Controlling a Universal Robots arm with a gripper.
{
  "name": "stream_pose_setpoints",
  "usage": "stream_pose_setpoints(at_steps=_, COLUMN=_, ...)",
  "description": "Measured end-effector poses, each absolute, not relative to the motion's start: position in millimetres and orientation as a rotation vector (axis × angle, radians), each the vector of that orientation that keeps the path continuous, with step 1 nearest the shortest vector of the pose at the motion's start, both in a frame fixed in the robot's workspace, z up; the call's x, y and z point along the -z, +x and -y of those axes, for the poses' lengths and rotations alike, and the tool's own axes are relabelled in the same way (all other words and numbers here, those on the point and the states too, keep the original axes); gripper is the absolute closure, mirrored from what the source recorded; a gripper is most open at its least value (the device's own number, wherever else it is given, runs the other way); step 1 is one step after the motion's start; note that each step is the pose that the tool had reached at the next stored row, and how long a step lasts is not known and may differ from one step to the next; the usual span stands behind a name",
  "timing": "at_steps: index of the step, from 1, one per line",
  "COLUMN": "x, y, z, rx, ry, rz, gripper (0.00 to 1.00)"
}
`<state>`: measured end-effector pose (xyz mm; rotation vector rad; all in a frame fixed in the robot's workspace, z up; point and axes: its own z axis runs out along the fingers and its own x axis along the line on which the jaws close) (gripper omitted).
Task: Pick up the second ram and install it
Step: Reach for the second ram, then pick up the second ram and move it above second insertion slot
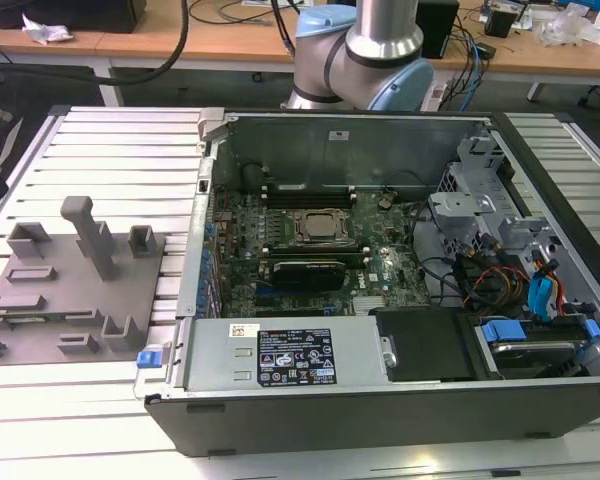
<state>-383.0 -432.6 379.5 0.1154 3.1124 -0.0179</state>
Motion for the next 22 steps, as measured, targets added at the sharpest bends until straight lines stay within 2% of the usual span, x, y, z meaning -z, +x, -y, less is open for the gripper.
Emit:
stream_pose_setpoints(at_steps=6, x=-375, y=-383, z=458, rx=-0.017, ry=0.116, rz=-3.113, gripper=0.89)
stream_pose_setpoints(at_steps=22, x=-374, y=-383, z=460, rx=-0.019, ry=-0.016, rz=-3.116, gripper=0.89)
